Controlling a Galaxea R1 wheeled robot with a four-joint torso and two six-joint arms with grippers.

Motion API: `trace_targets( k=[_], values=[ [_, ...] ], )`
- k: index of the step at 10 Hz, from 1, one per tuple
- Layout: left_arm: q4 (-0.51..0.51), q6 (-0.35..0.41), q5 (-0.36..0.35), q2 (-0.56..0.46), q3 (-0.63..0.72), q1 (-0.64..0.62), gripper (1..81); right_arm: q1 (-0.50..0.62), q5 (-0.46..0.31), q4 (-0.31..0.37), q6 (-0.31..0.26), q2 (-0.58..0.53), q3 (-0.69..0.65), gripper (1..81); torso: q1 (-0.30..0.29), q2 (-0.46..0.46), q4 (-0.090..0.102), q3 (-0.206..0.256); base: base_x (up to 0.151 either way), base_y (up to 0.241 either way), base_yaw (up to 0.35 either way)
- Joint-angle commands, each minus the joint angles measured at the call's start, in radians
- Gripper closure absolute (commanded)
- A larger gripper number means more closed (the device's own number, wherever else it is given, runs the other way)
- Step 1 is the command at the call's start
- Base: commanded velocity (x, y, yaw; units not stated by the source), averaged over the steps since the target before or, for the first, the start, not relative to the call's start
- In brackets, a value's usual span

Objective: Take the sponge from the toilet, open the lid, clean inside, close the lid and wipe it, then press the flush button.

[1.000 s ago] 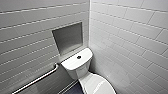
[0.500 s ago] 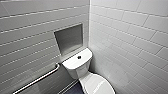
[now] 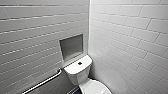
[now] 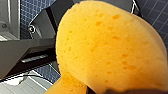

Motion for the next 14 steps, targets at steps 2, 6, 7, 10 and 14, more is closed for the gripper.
trace_targets(
  k=[2,6,7,10,14],
  values=[
    [-0.007,0.002,0.063,-0.002,0.01,-0.012,1.0,0.008,-0.047,-0.018,0.0,-0.015,0.002,81.1,-0.087,0.134,0.0,0.134,0.0,0.0,0.0],
    [-0.008,0.001,0.06,-0.004,0.001,-0.015,1.0,0.014,-0.057,-0.017,0.003,-0.003,-0.041,81.1,-0.088,0.13,0.0,0.127,0.0,0.0,0.0],
    [-0.016,-0.003,0.057,0.006,-0.022,-0.019,1.0,0.007,-0.059,-0.015,0.003,0.017,-0.083,81.1,-0.092,0.137,0.0,0.132,0.0,0.0,0.0],
    [-0.043,-0.003,0.044,0.039,-0.117,-0.033,1.0,-0.046,-0.047,0.078,-0.038,0.136,-0.236,81.1,-0.093,0.135,0.0,0.133,0.0,0.0,0.0],
    [-0.094,-0.003,0.043,0.058,-0.145,-0.036,1.0,-0.017,-0.053,0.445,-0.584,0.281,-0.456,81.1,-0.094,0.135,0.0,0.133,0.0,0.0,0.0]
  ],
)
